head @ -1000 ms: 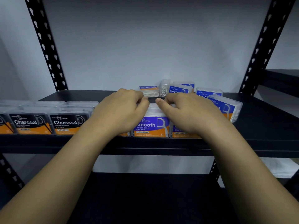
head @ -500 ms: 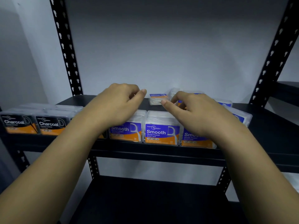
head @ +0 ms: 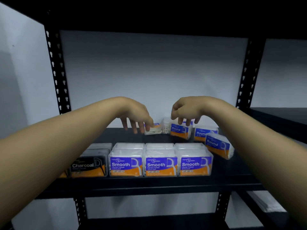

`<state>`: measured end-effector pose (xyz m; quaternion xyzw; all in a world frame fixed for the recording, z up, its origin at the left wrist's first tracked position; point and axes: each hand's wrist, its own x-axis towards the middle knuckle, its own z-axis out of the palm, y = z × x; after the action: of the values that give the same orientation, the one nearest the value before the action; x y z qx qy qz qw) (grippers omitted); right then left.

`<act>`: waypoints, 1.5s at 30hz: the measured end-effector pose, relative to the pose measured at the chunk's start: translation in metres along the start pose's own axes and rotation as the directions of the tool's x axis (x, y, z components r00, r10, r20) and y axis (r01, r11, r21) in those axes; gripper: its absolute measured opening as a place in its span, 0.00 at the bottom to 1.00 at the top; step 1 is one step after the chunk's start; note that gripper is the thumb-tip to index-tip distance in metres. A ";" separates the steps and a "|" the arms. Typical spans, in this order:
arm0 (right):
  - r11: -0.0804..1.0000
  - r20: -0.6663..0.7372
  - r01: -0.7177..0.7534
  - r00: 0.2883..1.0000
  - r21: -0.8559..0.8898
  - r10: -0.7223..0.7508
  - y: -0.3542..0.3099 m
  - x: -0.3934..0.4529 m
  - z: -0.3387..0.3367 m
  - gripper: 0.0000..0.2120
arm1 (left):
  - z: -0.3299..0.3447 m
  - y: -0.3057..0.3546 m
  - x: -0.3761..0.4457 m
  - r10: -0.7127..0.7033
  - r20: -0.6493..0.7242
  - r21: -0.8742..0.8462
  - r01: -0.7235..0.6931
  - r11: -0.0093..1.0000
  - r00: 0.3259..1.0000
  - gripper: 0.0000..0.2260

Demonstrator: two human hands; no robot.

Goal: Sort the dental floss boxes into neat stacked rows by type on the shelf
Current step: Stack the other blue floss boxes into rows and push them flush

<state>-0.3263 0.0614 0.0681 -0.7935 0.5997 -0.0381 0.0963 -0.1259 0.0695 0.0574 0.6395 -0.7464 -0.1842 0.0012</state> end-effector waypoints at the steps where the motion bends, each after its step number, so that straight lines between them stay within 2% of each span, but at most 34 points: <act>1: 1.000 0.019 -0.024 1.000 0.003 0.024 0.002 0.002 -0.004 0.12 | -0.001 0.003 0.005 -0.002 0.010 0.013 0.002 1.000 1.000 0.15; 10: 0.967 0.028 -0.228 0.972 -0.113 0.232 0.041 -0.017 -0.002 0.16 | 0.015 0.038 0.043 0.098 -0.019 0.046 -0.097 0.994 0.995 0.12; 15: 0.948 -0.098 -0.263 0.964 -0.178 0.249 0.065 -0.036 0.012 0.21 | 0.021 0.062 0.060 0.169 -0.029 0.068 -0.167 0.984 0.985 0.11; 22: 0.934 -0.064 -0.314 0.949 -0.171 0.307 0.098 -0.038 0.025 0.26 | 0.021 0.091 0.085 0.277 -0.143 0.093 -0.266 0.960 0.950 0.09; 26: 0.938 -0.035 -0.274 0.961 -0.212 0.273 0.115 -0.035 0.040 0.30 | 0.032 0.107 0.099 0.345 -0.210 0.123 -0.325 0.938 0.915 0.08; 30: 0.968 0.012 -0.221 0.975 -0.117 0.224 0.140 -0.033 0.048 0.31 | 0.042 0.127 0.109 0.396 -0.217 0.176 -0.364 0.915 0.892 0.12; 35: 0.988 0.045 -0.141 0.989 -0.056 0.144 0.167 -0.049 0.030 0.26 | 0.051 0.157 0.117 0.426 -0.201 0.228 -0.381 0.896 0.882 0.21; 40: 0.994 0.016 -0.036 0.999 -0.105 0.038 0.192 -0.063 0.024 0.20 | 0.065 0.189 0.126 0.362 -0.131 0.303 -0.311 0.901 0.923 0.34; 45: 0.986 0.051 0.045 0.998 -0.162 -0.037 0.214 -0.071 0.033 0.19 | 0.074 0.205 0.129 0.246 -0.085 0.392 -0.195 0.899 0.965 0.34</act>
<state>-0.5424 0.0769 -0.0024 -0.8117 0.5817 0.0280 0.0445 -0.3624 -0.0095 0.0150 0.5496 -0.8338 0.0082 -0.0522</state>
